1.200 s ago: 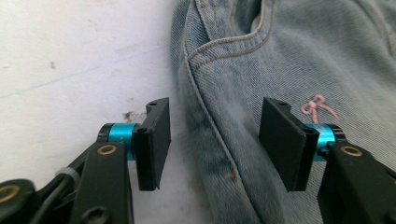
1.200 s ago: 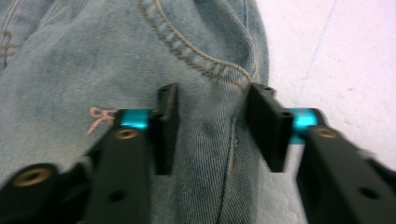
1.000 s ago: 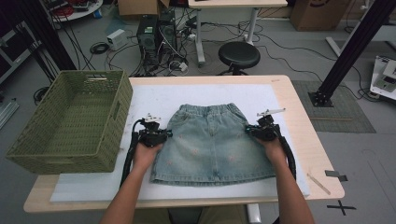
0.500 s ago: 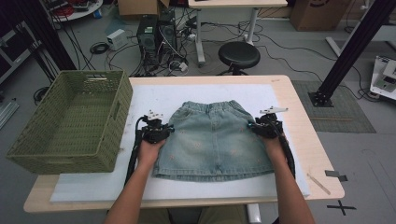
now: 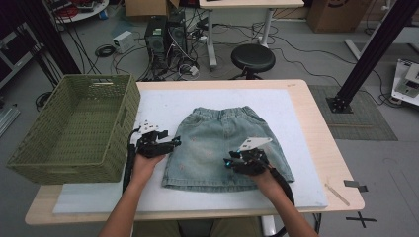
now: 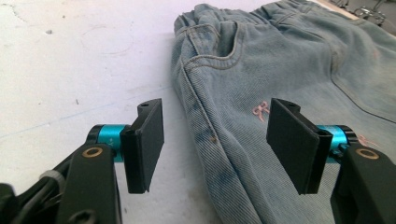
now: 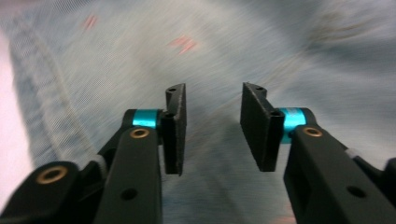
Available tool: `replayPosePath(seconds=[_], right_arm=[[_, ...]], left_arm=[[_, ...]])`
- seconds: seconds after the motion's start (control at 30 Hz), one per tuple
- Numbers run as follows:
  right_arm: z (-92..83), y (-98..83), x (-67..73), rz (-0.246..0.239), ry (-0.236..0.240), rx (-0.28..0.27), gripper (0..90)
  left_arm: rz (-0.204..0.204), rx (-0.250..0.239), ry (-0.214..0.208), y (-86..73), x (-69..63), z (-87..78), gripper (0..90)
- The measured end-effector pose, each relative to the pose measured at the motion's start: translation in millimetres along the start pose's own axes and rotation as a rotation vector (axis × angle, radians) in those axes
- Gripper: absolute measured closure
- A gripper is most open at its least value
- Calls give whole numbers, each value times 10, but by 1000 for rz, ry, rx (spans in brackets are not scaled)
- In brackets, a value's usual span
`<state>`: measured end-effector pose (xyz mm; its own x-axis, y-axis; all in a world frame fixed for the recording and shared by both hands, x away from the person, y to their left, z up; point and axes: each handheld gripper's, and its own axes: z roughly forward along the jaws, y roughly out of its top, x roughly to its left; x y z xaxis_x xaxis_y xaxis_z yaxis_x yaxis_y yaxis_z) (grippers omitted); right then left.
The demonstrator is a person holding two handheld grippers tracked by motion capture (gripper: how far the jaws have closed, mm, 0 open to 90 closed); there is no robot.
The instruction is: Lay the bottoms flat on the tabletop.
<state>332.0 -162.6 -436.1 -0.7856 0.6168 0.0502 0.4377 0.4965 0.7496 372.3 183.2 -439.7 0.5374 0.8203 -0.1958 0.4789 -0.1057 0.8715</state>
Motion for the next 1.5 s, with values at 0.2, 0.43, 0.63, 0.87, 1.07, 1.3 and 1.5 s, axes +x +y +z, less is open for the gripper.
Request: replayPosePath(seconds=[0.2,0.43,0.63,0.87,1.07,1.3,1.5], right_arm=[[87,-32,35,-11,-10,60,817],[-33,-29,35,-7,91,42,821],[-72,-77,82,-13,88,44,708],[-37,-116,136,-77,58,102,807],[-117,-140,134,-67,150,83,630],[-122,-214,293,-151,235,112,751],[-154,-183,276,-143,244,44,616]], left_arm=[[7,7,-12,-41,4,-61,355],[17,9,-32,-42,-17,-106,328],[27,3,-35,-49,-39,-144,323],[34,8,-38,-69,-61,-159,323],[37,0,-40,-75,-61,-205,323],[35,0,-40,-95,-51,-218,323],[22,-16,-52,-98,-56,-264,308]])
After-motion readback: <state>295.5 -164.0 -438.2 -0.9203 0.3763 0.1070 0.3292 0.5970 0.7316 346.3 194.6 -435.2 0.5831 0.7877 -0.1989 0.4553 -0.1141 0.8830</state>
